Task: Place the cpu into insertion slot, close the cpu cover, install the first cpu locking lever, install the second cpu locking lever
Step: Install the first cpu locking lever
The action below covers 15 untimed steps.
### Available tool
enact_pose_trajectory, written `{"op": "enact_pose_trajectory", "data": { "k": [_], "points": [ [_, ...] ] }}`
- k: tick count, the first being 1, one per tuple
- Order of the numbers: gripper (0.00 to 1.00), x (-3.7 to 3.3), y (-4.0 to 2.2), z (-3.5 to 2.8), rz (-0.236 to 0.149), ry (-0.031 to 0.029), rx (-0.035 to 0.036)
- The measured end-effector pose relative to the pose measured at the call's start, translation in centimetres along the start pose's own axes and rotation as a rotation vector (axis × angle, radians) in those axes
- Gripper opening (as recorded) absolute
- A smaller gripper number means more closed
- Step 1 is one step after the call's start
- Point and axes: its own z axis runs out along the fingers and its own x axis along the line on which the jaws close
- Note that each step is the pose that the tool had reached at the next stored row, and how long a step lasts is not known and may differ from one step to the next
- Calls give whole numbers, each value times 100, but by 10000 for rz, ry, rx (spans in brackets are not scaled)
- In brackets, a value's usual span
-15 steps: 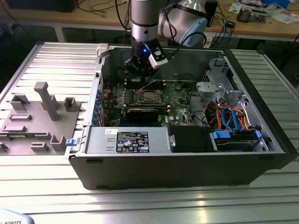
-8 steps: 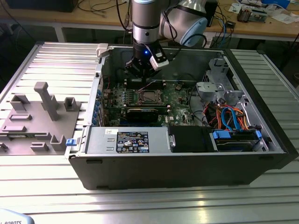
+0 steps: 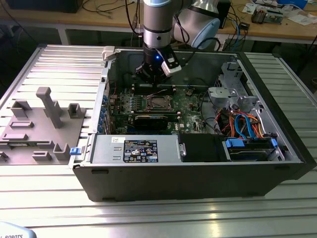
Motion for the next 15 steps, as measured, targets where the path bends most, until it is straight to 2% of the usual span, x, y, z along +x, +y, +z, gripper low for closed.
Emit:
{"op": "enact_pose_trajectory", "data": {
  "k": [3,6,15],
  "points": [
    [11,-33,-1,16,-10,0,1],
    [11,-97,-3,51,-34,1,0],
    [11,-200,-7,94,-75,1,1]
  ]
}}
